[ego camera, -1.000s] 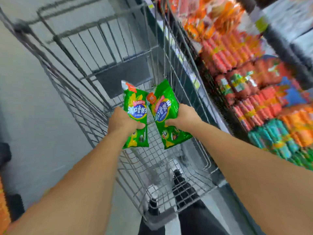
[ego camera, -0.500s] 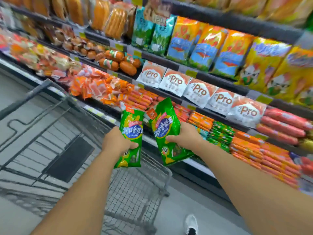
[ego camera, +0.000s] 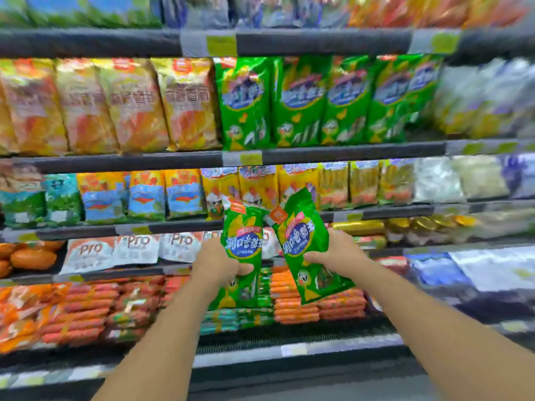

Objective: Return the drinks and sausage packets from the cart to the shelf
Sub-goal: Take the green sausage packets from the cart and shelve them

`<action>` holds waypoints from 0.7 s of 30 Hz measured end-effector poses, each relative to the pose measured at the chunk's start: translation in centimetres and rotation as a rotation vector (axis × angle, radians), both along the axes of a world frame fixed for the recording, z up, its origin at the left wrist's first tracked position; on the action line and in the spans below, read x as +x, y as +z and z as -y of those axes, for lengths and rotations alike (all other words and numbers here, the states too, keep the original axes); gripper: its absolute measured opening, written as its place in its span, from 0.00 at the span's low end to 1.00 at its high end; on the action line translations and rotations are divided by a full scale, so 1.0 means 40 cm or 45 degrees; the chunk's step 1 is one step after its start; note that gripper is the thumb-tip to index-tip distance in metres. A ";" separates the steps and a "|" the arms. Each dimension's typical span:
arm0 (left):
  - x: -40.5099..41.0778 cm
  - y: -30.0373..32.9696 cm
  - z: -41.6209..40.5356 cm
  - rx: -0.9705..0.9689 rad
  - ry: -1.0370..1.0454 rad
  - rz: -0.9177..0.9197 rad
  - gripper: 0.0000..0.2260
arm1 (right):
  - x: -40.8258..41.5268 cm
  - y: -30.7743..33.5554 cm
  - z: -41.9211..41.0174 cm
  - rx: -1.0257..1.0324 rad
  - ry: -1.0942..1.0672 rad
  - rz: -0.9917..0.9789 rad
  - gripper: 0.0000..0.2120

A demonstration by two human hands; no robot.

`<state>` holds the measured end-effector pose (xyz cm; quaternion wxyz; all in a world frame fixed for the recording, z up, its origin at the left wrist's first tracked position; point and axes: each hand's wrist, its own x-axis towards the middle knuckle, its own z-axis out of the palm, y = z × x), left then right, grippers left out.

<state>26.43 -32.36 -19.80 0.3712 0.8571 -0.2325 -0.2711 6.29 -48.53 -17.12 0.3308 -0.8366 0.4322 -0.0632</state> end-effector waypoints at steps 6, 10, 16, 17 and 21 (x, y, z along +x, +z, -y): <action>-0.224 0.074 0.306 -0.052 -0.249 0.011 0.28 | -0.301 0.067 0.214 -0.025 -0.249 0.044 0.17; -0.375 0.128 0.461 -0.087 -0.363 0.029 0.29 | -0.483 0.090 0.325 -0.027 -0.425 0.084 0.20; -0.559 0.187 0.626 -0.181 -0.490 0.069 0.21 | -0.687 0.122 0.422 -0.027 -0.586 0.189 0.21; -0.581 0.190 0.647 -0.195 -0.509 0.060 0.21 | -0.707 0.128 0.431 -0.033 -0.592 0.198 0.19; -0.639 0.217 0.708 -0.275 -0.549 0.031 0.23 | -0.752 0.155 0.476 -0.049 -0.611 0.276 0.16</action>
